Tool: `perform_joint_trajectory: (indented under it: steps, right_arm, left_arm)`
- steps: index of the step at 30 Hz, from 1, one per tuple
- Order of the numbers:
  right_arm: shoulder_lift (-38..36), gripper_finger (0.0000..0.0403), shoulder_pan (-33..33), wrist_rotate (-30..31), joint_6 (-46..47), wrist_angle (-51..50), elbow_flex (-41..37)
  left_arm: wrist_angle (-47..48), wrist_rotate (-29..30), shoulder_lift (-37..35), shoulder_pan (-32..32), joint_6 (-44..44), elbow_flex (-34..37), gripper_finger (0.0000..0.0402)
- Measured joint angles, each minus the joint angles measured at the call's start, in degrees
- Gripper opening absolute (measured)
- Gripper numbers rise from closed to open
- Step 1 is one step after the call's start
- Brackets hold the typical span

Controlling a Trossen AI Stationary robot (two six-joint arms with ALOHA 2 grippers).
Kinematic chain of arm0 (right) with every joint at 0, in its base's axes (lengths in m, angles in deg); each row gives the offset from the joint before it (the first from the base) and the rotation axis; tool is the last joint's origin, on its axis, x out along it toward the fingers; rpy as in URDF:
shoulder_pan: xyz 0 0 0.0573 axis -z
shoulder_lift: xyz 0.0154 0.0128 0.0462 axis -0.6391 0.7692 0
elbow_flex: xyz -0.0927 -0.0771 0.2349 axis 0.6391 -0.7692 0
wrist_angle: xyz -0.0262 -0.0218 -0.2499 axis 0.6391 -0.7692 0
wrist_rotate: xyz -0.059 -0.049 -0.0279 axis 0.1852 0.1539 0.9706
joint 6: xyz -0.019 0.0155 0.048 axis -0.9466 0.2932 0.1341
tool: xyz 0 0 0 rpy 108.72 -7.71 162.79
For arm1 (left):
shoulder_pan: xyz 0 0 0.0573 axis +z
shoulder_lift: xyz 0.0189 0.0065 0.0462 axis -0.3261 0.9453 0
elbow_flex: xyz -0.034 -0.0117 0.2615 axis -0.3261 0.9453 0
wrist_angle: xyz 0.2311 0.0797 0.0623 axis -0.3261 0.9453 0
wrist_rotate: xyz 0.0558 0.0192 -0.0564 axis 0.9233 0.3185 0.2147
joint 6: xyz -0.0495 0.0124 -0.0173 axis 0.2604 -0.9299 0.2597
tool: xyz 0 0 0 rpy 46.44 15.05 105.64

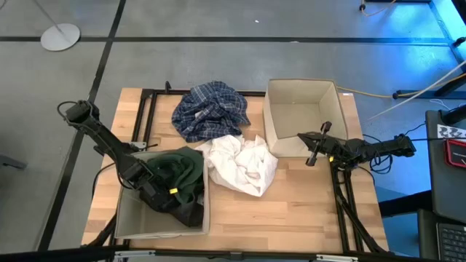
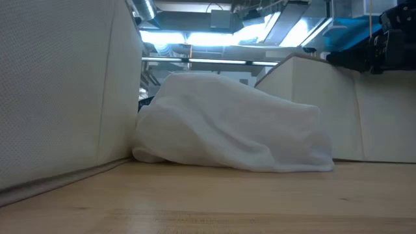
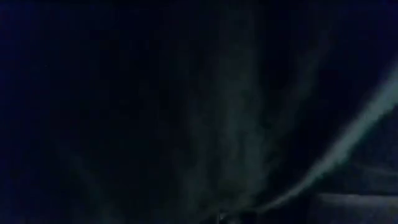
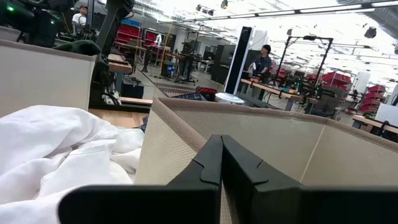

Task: Sort clothes
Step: Put the green polo shirt into the left brown laundry organizer

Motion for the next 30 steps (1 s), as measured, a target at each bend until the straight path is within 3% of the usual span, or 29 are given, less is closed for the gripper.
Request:
perform_joint_trajectory:
  steps: [4, 10, 14, 17, 25, 30]
  right_arm:
    - [0.0, 0.0012, 0.0, -0.01, 0.0, 0.0, 0.0]
    - [0.0, 0.0012, 0.0, -0.01, -0.02, 0.0, 0.0]
    - [0.0, 0.0012, 0.0, -0.01, -0.02, 0.01, 0.0]
    - [0.0, 0.0012, 0.01, -0.01, 0.0, 0.02, 0.0]
    - [0.0, 0.0012, 0.0, -0.02, 0.0, 0.09, 0.0]
    - [0.0, 0.0012, 0.0, -0.03, 0.06, 0.09, 0.0]
  left_arm:
    - [-1.64, 1.43, 0.01, -0.02, 1.5, 1.22, 0.0023]
    - [-2.93, 2.05, -0.01, 0.0, 6.14, 1.79, 0.0103]
    - [-3.97, -1.19, -3.16, 0.23, 6.29, 1.99, 0.014]
    - [-4.44, -1.59, -7.73, -0.17, 7.87, 0.83, 0.0149]
    - [-5.48, 9.99, -21.32, -0.42, 2.8, -5.23, 0.0151]
    - [-5.7, 13.93, -25.2, -0.42, -3.3, -8.62, 0.0151]
